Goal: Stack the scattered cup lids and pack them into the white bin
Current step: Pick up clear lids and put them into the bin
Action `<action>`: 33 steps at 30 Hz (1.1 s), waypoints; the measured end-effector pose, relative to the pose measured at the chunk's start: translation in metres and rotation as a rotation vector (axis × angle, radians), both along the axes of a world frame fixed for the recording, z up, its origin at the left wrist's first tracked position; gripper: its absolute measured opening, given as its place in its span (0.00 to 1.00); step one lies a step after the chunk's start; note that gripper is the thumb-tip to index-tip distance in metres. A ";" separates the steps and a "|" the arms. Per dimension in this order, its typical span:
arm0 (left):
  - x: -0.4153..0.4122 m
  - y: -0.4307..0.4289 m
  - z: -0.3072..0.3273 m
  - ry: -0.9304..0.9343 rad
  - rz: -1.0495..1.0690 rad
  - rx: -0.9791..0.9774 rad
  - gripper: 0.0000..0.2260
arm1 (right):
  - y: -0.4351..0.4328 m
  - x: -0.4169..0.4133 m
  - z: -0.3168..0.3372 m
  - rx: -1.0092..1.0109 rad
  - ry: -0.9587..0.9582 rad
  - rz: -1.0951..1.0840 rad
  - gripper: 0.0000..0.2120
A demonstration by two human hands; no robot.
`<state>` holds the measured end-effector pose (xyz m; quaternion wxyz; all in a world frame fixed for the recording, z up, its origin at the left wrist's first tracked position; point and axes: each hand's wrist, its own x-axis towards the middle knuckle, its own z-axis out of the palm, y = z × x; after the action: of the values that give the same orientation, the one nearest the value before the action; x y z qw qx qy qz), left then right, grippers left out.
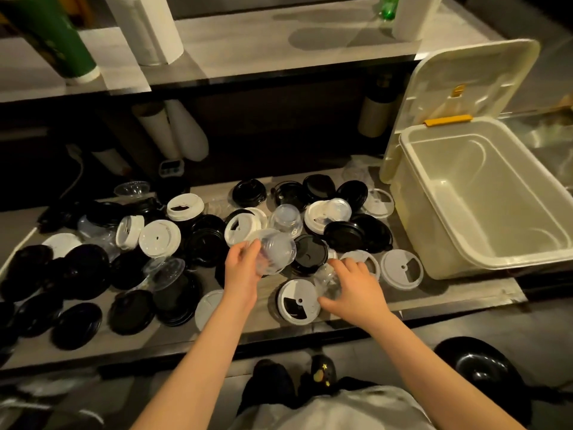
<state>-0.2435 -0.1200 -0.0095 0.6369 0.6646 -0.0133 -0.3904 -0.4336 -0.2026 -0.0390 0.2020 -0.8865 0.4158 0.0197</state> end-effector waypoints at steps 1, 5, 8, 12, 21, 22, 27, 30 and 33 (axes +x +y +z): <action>0.000 -0.001 0.001 0.004 0.004 0.000 0.02 | -0.001 -0.001 0.003 0.009 -0.056 -0.015 0.35; 0.003 -0.009 0.010 0.033 0.007 -0.015 0.03 | -0.005 0.006 0.032 0.180 -0.465 -0.195 0.34; 0.006 -0.017 0.020 0.059 -0.012 -0.044 0.02 | -0.011 0.022 0.056 0.337 -0.757 -0.330 0.32; 0.007 -0.022 0.029 0.044 -0.054 -0.045 0.06 | -0.016 0.046 0.071 0.453 -0.997 -0.401 0.31; 0.016 -0.015 0.045 0.142 -0.046 -0.043 0.01 | -0.009 0.084 0.079 0.319 -1.052 -0.269 0.30; 0.019 -0.013 0.045 0.145 -0.042 -0.043 0.01 | -0.009 0.086 0.079 0.313 -1.070 -0.268 0.29; 0.023 -0.009 0.050 0.224 -0.064 -0.108 0.05 | -0.002 0.097 0.075 0.345 -0.947 -0.140 0.30; 0.025 -0.008 0.056 0.277 -0.102 -0.196 0.11 | 0.006 0.099 0.066 0.266 -0.856 -0.052 0.33; 0.027 -0.004 0.059 0.282 -0.124 -0.210 0.14 | 0.008 0.096 0.062 0.146 -0.758 0.065 0.39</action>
<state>-0.2168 -0.1241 0.0493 0.6729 0.5311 -0.0056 -0.5149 -0.3377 -0.1948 0.0234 0.4034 -0.8268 0.2809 -0.2735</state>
